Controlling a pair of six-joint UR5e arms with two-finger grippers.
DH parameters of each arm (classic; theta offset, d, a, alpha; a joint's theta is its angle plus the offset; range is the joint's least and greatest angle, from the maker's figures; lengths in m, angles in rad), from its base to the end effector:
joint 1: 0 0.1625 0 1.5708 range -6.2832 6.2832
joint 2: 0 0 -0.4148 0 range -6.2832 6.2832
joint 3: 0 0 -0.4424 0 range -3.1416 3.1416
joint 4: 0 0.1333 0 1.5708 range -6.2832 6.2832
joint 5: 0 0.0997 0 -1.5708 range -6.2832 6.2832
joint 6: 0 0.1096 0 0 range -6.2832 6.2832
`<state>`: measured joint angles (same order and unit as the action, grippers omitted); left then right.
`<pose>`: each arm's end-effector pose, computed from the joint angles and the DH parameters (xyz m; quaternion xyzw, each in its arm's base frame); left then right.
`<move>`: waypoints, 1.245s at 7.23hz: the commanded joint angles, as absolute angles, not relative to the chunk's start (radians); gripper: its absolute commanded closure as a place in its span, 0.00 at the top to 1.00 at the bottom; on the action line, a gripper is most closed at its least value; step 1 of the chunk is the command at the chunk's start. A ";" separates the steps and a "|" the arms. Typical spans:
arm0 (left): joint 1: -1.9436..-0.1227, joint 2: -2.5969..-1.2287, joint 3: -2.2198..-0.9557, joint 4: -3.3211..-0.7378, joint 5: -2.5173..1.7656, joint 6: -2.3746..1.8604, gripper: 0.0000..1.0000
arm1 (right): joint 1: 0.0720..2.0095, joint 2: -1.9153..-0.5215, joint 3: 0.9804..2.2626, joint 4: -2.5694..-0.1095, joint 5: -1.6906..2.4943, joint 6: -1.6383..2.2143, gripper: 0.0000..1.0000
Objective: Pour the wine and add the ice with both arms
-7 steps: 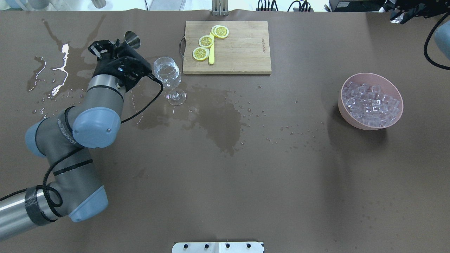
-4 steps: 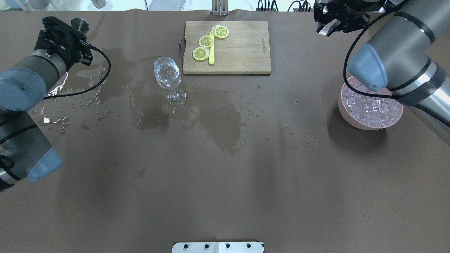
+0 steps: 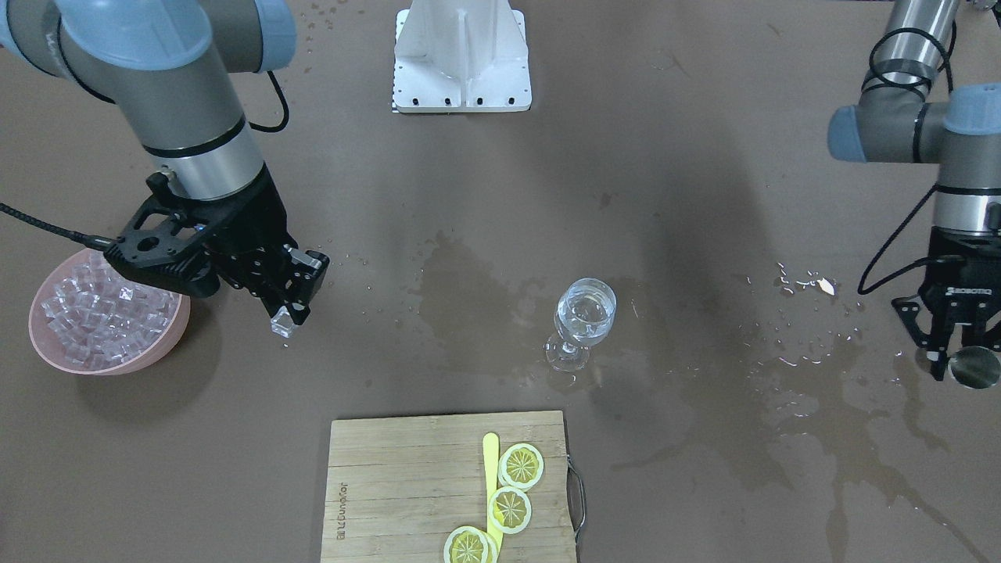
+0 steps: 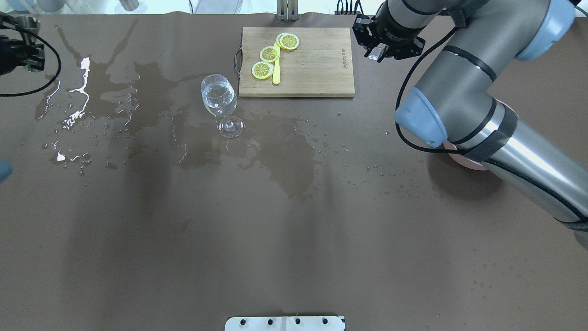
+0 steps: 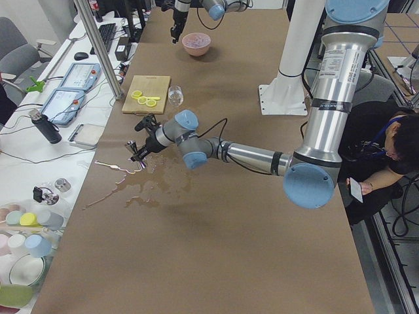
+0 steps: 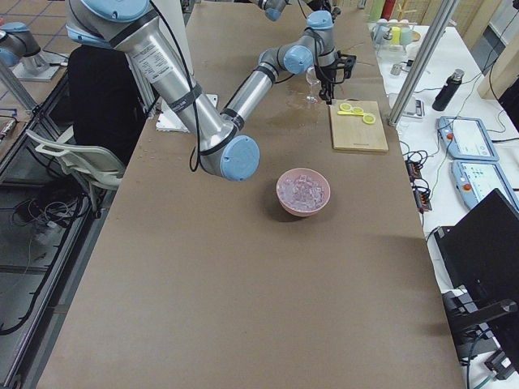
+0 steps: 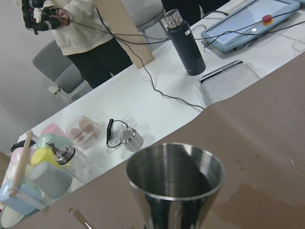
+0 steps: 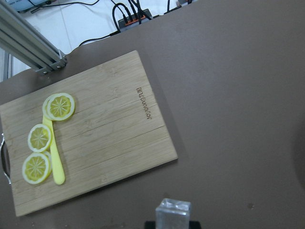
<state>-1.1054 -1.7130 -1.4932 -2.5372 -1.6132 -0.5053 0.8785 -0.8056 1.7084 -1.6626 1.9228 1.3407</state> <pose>0.1747 -0.6345 0.5153 0.4273 0.2462 -0.0069 0.8699 -0.3762 -0.6034 0.1129 0.0676 -0.4149 0.2227 0.8796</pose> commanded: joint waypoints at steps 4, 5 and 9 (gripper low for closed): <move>-1.189 -1.579 -1.269 -2.972 -1.686 -0.709 0.12 | 0.734 -0.531 1.505 -1.661 1.803 1.502 0.00; -1.189 -1.563 -1.264 -3.020 -1.642 -0.713 0.13 | 0.698 -0.494 1.479 -1.658 1.774 1.522 0.00; -1.180 -1.571 -1.158 -3.158 -1.595 -0.831 0.13 | 0.626 -0.333 1.310 -1.655 1.721 1.577 0.00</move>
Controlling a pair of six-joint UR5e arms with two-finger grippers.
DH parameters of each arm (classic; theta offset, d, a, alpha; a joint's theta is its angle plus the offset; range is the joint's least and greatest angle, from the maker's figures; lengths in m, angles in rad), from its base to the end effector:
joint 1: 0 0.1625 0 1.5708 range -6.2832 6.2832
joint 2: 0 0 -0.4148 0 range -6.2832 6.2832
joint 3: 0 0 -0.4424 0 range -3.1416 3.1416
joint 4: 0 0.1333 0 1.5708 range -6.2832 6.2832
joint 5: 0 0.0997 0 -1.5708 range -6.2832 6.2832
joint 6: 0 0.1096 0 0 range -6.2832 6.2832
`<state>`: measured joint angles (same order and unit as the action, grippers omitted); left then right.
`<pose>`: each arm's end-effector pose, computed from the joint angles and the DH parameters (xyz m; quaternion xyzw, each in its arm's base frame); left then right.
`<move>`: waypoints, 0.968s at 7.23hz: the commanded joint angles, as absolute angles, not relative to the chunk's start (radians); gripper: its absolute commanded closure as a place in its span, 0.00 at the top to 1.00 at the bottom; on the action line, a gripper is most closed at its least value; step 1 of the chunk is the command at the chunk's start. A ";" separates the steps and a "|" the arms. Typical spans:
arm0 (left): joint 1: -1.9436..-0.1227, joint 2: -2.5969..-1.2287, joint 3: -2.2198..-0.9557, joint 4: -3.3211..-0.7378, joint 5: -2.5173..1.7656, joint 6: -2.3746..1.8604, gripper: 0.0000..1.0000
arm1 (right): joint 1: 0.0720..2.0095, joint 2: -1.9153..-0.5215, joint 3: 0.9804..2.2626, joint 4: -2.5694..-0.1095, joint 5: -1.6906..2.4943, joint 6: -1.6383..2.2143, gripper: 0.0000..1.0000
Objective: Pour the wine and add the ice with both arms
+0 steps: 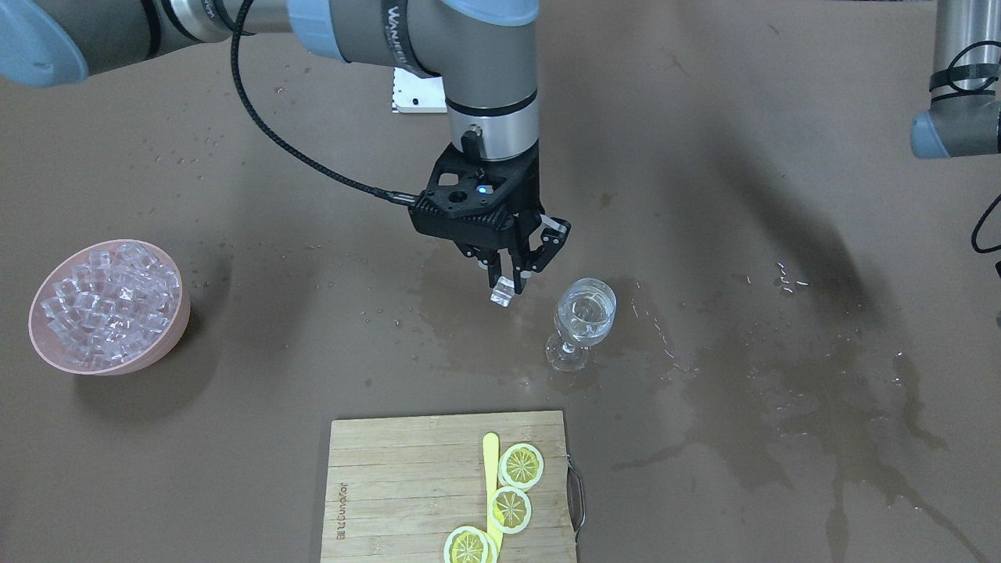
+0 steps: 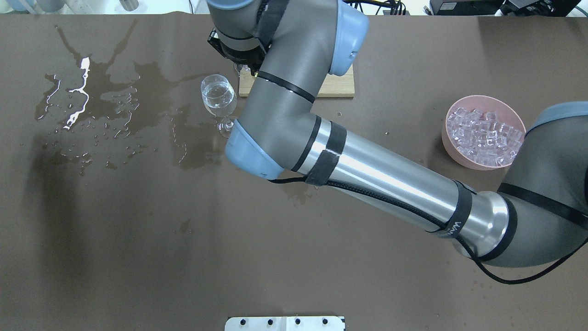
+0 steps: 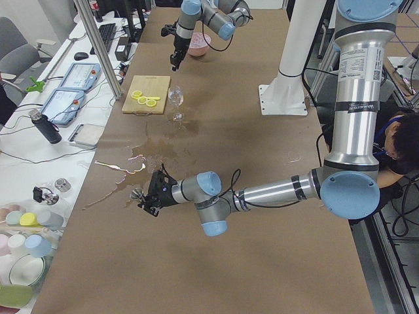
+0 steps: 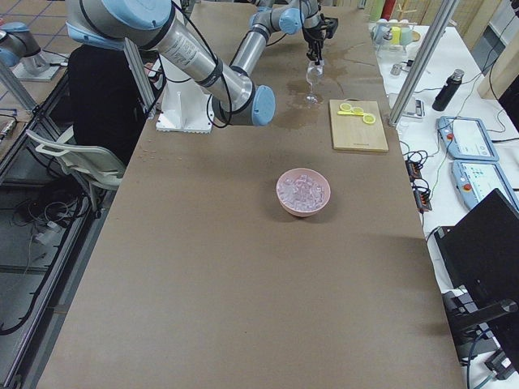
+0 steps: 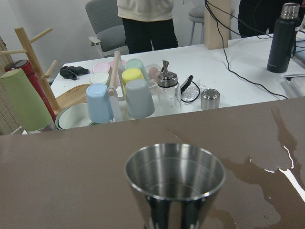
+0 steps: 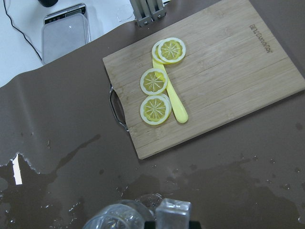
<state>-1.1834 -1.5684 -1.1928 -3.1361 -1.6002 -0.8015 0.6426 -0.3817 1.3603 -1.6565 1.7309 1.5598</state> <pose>0.0869 -0.5573 0.6904 0.4557 0.3228 -0.1625 0.8135 -0.5540 -0.5594 -0.0599 0.0698 -0.4308 0.2464 0.8654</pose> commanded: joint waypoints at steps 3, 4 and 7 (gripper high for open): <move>-1.177 -1.578 -1.098 -3.157 -1.608 -0.831 0.13 | 0.600 -0.328 1.292 -1.649 1.692 1.588 0.00; -1.174 -1.578 -1.089 -3.158 -1.598 -0.839 0.13 | 0.597 -0.322 1.272 -1.648 1.674 1.588 0.00; -1.083 -1.585 -1.091 -3.158 -1.540 -0.900 0.13 | 0.594 -0.239 1.097 -1.559 1.652 1.591 0.00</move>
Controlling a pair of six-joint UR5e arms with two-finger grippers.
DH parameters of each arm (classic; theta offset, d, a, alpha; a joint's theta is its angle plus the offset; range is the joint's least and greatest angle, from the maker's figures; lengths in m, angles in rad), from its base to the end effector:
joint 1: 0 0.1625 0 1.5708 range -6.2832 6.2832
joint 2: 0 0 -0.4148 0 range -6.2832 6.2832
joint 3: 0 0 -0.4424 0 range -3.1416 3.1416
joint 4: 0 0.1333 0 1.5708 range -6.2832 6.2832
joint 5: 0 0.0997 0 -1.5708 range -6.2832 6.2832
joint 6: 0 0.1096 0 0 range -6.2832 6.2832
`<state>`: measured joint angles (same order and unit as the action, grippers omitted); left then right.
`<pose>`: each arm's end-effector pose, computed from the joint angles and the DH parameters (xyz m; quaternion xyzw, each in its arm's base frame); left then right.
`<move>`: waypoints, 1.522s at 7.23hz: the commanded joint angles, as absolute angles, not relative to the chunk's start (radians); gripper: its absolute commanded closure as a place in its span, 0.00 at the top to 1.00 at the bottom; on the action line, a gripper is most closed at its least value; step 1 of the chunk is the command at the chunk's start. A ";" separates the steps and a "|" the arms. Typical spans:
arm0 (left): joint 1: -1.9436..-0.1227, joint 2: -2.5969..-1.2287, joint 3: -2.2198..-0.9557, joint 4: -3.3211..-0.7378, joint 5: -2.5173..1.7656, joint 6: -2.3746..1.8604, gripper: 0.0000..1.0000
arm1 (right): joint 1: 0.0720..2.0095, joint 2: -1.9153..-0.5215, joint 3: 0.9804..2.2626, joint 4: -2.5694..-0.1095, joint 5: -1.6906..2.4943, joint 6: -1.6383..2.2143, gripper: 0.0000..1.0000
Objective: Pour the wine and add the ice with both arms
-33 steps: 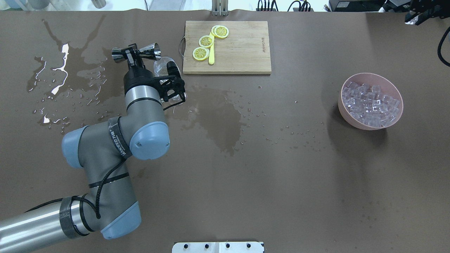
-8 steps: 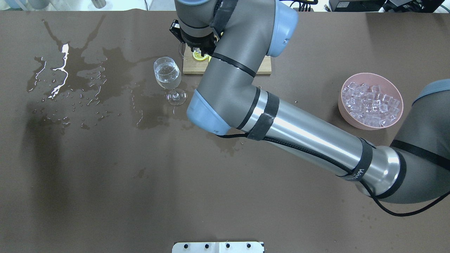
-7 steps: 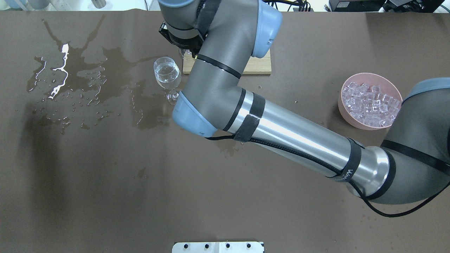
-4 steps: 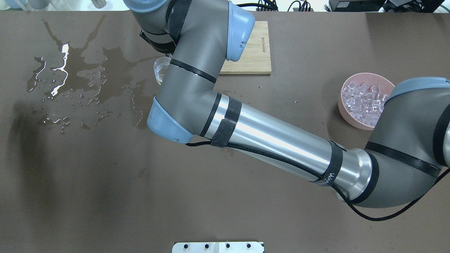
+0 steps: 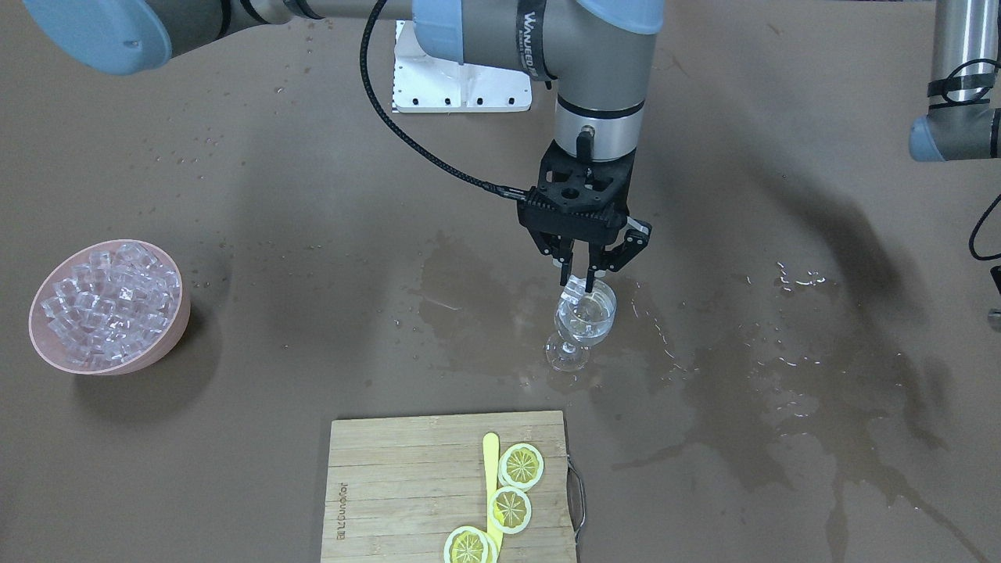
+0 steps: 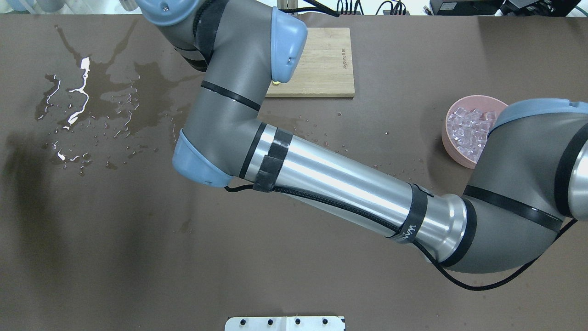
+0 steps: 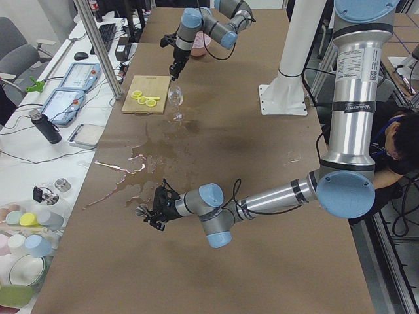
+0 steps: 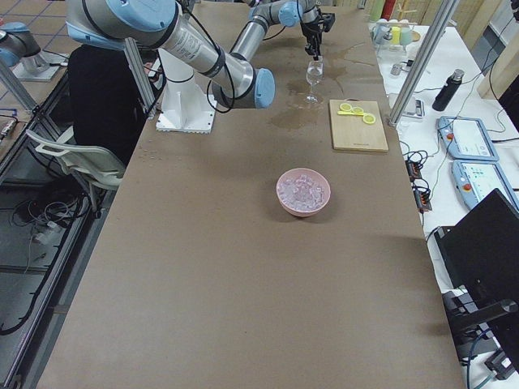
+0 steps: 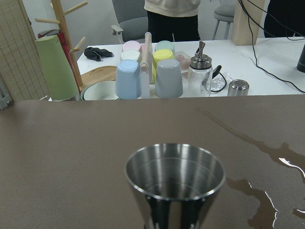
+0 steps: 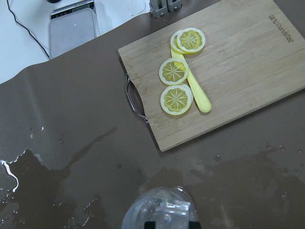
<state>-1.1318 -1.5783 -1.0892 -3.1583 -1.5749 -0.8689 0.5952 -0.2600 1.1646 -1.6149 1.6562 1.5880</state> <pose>0.1089 -0.5444 0.7382 0.4183 0.3228 -0.1800 0.8297 -0.6112 -0.5635 -0.0831 0.0816 -0.4105 0.2567 0.8712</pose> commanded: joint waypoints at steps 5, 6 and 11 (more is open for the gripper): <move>-0.997 -1.580 -1.086 -3.206 -1.474 -0.904 0.13 | 0.555 -0.209 1.042 -1.542 1.606 1.611 0.00; -0.974 -1.578 -1.083 -3.221 -1.450 -0.904 0.13 | 0.552 -0.207 1.042 -1.542 1.606 1.611 0.00; -0.917 -1.585 -1.074 -3.264 -1.378 -0.902 0.13 | 0.558 -0.222 1.043 -1.499 1.608 1.598 1.00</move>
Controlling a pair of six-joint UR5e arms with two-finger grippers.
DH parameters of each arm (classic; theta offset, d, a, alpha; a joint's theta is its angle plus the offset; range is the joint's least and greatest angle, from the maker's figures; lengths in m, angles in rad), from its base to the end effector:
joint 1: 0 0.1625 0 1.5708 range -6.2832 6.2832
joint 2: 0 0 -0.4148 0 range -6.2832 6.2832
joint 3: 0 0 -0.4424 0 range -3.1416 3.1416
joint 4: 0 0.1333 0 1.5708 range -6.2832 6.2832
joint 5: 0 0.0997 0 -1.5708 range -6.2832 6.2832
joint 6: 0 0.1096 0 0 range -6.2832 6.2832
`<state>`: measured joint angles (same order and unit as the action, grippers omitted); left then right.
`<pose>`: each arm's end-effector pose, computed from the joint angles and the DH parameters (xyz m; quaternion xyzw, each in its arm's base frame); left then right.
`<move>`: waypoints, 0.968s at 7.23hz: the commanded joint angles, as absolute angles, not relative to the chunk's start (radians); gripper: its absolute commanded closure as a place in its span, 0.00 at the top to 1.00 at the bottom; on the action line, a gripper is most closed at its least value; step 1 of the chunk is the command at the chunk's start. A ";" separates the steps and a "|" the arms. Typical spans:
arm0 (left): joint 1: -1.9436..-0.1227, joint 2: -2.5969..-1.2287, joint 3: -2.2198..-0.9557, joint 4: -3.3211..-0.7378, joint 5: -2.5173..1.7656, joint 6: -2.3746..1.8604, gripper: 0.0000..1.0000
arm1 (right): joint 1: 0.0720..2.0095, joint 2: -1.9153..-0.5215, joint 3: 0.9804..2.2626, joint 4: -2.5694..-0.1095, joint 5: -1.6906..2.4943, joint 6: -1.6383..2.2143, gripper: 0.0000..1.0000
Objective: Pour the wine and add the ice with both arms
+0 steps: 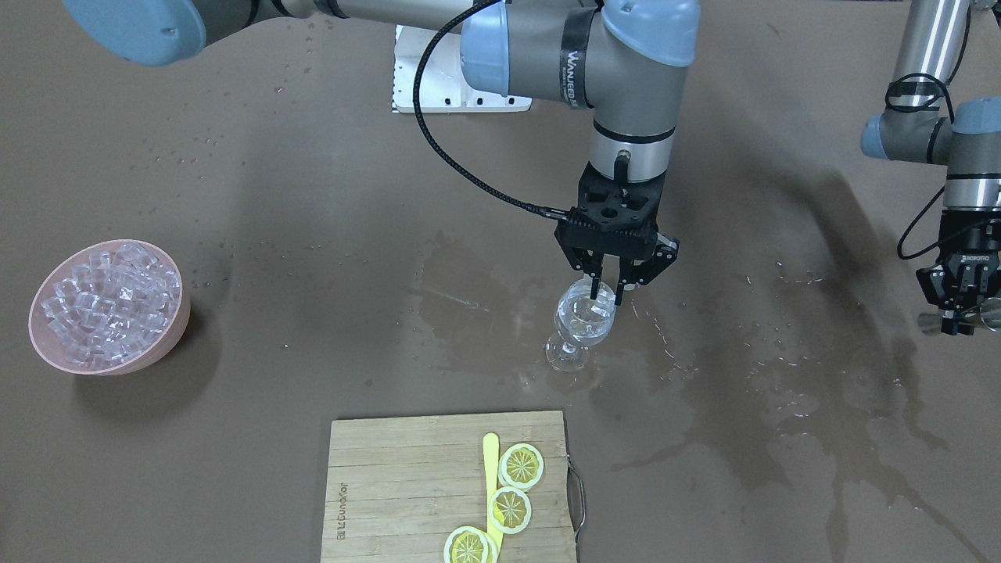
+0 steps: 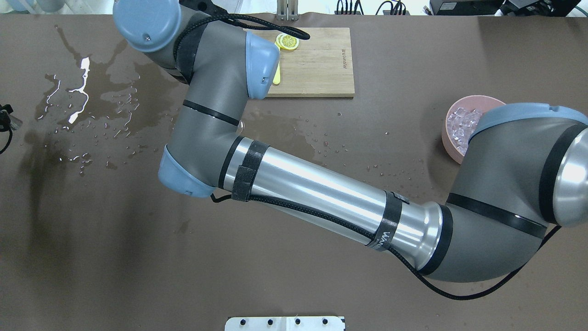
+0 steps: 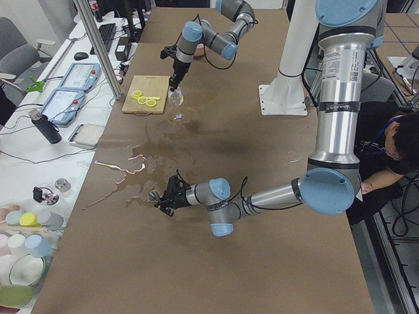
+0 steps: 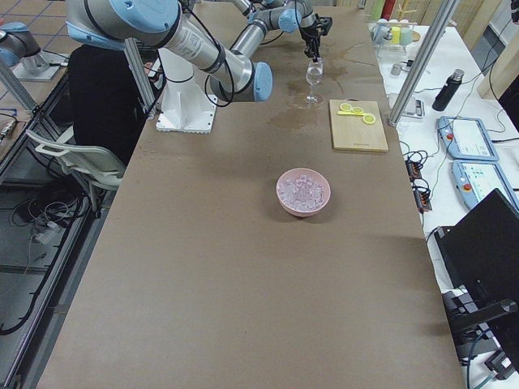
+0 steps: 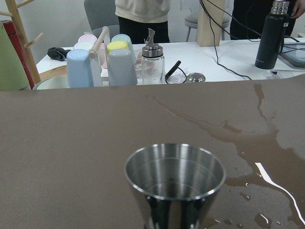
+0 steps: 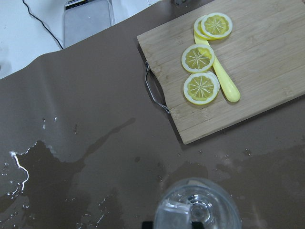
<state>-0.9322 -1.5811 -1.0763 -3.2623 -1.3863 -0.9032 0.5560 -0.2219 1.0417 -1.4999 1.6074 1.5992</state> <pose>0.1939 -0.5186 0.7283 0.4583 0.3394 -0.1600 0.8057 -0.6574 -0.5607 -0.0782 0.0964 -0.4201 0.2524 0.8663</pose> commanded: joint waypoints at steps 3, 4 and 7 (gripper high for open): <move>-0.896 -1.586 -1.074 -3.266 -1.364 -0.903 0.14 | 0.606 -0.222 1.077 -1.502 1.653 1.571 1.00; -0.891 -1.586 -1.072 -3.264 -1.364 -0.904 0.13 | 0.662 -0.239 1.107 -1.506 1.734 1.545 1.00; -0.884 -1.588 -1.068 -3.263 -1.371 -0.904 0.14 | 0.864 -0.540 1.372 -1.508 1.889 1.296 1.00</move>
<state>-0.8848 -1.5874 -1.0704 -3.2640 -1.3671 -0.9035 0.7778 -0.4076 1.2645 -1.5087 1.8209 1.4021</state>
